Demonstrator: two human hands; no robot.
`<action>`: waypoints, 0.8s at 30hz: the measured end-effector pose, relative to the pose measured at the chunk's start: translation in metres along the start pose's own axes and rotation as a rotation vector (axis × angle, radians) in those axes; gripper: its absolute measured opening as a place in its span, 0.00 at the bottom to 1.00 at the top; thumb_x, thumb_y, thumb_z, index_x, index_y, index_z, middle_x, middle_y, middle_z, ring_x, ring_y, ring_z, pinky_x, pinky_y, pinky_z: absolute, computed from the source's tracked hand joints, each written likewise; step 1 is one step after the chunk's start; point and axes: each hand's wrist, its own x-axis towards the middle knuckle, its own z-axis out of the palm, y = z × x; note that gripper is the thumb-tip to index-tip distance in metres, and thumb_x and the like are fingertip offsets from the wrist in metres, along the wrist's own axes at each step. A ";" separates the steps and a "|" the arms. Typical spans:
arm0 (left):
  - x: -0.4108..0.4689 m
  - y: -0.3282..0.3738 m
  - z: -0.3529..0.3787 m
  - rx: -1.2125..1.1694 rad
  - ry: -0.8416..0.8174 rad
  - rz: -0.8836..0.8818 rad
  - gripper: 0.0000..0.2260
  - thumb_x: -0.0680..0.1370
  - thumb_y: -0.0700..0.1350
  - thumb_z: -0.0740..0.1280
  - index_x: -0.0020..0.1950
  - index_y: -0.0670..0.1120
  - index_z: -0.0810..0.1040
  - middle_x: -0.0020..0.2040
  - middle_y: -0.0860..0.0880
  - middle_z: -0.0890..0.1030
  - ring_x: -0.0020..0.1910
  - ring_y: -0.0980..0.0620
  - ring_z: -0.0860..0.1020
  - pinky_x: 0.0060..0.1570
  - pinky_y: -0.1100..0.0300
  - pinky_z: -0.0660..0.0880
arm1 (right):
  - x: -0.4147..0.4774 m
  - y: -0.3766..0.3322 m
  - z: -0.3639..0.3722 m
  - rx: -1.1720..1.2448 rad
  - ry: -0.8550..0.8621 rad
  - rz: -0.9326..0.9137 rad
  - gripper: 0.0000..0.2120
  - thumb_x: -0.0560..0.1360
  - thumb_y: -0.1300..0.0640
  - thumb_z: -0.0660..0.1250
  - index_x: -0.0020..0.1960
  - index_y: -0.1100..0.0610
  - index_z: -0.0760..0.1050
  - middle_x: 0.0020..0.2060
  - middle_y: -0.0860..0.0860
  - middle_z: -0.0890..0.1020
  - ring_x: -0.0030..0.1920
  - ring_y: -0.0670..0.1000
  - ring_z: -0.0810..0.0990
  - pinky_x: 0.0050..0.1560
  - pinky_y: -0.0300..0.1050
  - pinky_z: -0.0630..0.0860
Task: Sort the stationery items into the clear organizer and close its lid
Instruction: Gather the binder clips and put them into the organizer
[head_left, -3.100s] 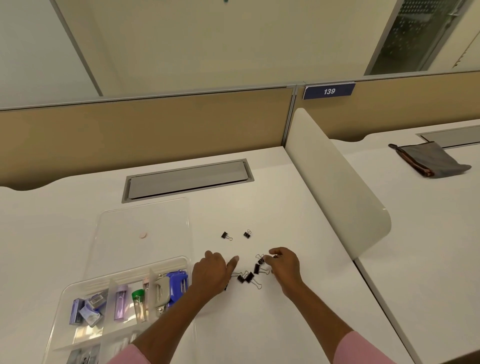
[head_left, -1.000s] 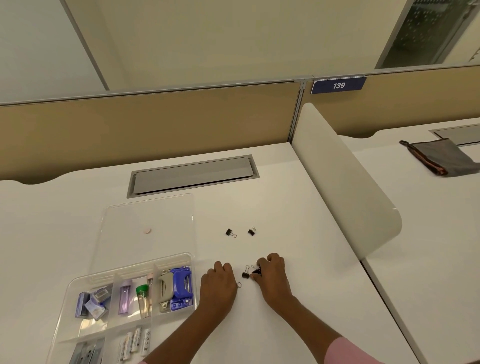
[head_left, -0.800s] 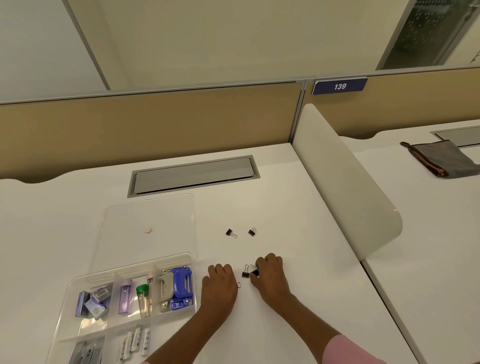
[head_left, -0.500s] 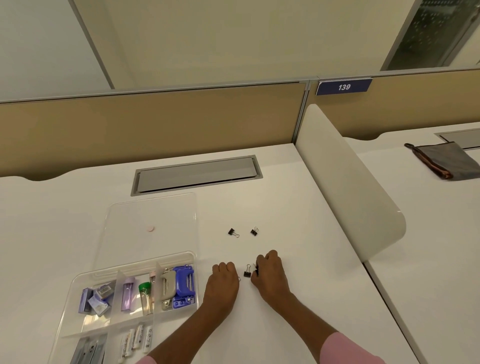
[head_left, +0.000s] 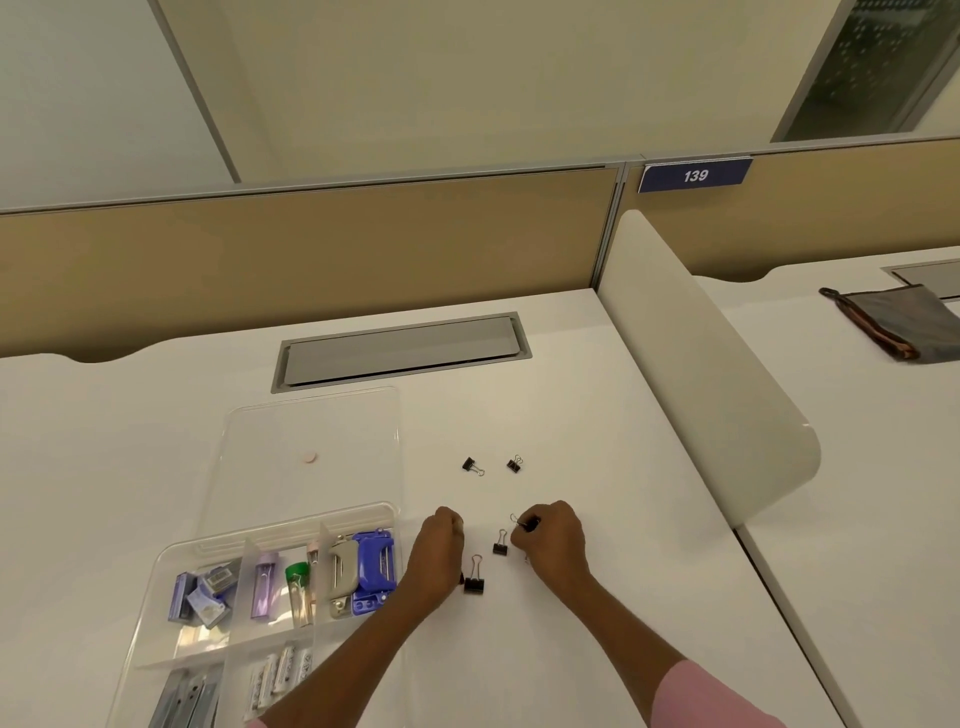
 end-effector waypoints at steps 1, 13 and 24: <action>0.000 -0.001 -0.001 -0.116 -0.003 -0.032 0.08 0.82 0.40 0.53 0.48 0.44 0.71 0.42 0.47 0.74 0.38 0.53 0.70 0.35 0.62 0.69 | 0.000 -0.002 -0.002 0.055 0.000 0.016 0.00 0.65 0.64 0.71 0.36 0.60 0.81 0.32 0.54 0.83 0.31 0.49 0.78 0.35 0.42 0.75; -0.009 0.001 -0.023 -0.538 -0.132 -0.087 0.11 0.83 0.43 0.51 0.44 0.47 0.69 0.37 0.48 0.71 0.38 0.53 0.69 0.41 0.60 0.69 | -0.011 -0.027 -0.006 0.928 -0.318 0.247 0.05 0.71 0.62 0.73 0.36 0.60 0.82 0.29 0.56 0.78 0.28 0.52 0.74 0.31 0.44 0.74; -0.016 -0.001 -0.001 0.729 -0.215 0.131 0.33 0.71 0.72 0.58 0.55 0.42 0.70 0.52 0.43 0.75 0.50 0.45 0.74 0.47 0.52 0.70 | -0.018 -0.014 -0.008 0.972 -0.263 0.379 0.07 0.70 0.65 0.73 0.34 0.60 0.82 0.28 0.55 0.79 0.27 0.50 0.76 0.28 0.40 0.75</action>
